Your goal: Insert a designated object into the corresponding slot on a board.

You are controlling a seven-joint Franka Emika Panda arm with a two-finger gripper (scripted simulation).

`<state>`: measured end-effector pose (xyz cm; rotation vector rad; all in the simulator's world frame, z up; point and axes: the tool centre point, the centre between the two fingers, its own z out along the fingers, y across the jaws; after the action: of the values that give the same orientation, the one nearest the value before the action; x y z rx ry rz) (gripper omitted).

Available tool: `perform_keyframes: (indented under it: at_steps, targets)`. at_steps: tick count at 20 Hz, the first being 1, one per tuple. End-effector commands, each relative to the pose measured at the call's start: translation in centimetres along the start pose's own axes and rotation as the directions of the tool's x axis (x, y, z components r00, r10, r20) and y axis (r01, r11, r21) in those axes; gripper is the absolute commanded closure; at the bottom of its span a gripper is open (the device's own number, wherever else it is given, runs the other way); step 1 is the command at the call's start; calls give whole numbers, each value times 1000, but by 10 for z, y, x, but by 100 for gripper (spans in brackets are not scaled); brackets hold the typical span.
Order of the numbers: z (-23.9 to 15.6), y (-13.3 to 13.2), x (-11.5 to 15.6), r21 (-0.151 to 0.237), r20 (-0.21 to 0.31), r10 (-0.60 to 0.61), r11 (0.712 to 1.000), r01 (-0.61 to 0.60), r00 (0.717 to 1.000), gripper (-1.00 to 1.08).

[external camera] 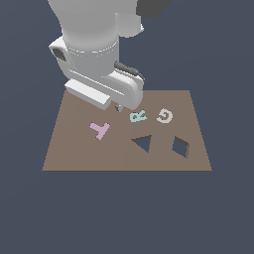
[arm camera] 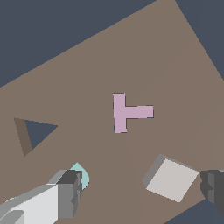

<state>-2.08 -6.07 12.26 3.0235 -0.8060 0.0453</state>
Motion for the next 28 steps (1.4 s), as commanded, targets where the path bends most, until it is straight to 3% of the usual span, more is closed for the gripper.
perform_keyframes:
  at_steps: [1,9,18,22,28]
  targets:
    - [13,13,-4,-2,5,112,994,-112,994,-92]
    - [46,44,-23,-9,18,383,924,-383,924,-92]
    - [67,59,-41,-14,25,541,841,-541,840,-92]
    - [71,61,-44,-15,27,565,825,-565,824,-92]
    - [74,61,-44,-15,28,564,826,-564,825,-92]
